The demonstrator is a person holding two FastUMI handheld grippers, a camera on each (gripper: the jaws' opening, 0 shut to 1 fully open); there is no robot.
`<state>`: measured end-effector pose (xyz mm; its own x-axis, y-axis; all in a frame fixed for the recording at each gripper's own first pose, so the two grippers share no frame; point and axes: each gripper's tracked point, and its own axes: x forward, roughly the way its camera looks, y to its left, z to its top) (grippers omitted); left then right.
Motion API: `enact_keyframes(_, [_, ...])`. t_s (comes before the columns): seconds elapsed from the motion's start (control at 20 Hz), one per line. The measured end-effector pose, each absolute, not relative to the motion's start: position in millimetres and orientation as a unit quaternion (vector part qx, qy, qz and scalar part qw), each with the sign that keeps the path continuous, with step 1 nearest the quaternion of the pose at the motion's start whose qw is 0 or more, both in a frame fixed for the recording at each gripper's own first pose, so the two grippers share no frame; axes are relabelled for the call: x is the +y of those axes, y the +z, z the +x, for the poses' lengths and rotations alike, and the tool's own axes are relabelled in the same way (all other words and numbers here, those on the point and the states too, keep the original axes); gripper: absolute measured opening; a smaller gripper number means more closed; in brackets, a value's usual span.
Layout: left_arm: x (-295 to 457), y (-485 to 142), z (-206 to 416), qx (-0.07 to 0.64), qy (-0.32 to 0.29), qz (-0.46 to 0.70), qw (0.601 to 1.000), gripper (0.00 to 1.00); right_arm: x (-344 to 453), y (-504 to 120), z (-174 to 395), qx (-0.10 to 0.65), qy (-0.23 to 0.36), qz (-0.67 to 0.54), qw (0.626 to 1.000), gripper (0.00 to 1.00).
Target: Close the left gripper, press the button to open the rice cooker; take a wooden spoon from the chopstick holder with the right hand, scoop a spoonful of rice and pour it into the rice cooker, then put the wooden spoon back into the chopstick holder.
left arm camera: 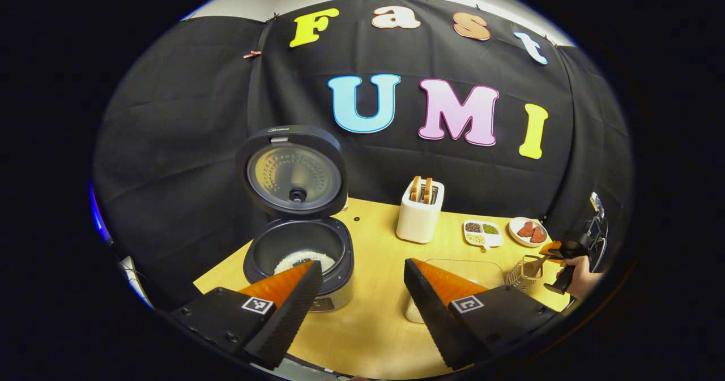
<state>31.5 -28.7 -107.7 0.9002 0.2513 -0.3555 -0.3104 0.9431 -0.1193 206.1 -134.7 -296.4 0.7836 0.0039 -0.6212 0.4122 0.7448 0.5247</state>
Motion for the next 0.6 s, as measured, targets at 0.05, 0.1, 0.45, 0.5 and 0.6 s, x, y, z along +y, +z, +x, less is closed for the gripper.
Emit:
enact_keyframes(0.05, [-31, -108, 31, 0.17, 0.143, -0.088, 0.971, 0.98, -133, -295, 206, 0.311, -0.116, 0.346, 0.878, 0.27])
enact_keyframes(0.1, [-32, -111, 29, 0.169, 0.144, -0.089, 0.971, 0.98, -133, -295, 206, 0.313, -0.116, 0.352, 0.875, 0.22])
enact_keyframes(0.45, [-38, -129, 20, 0.177, 0.131, -0.111, 0.969, 0.98, -133, -255, 204, 0.267, -0.097, 0.336, 0.898, 0.15])
enact_keyframes(0.5, [-37, -131, 19, 0.176, 0.128, -0.111, 0.97, 0.98, -133, -247, 202, 0.263, -0.097, 0.331, 0.901, 0.15])
enact_keyframes(0.6, [-34, -132, 18, 0.173, 0.118, -0.109, 0.972, 0.98, -135, -228, 200, 0.25, -0.098, 0.33, 0.905, 0.15])
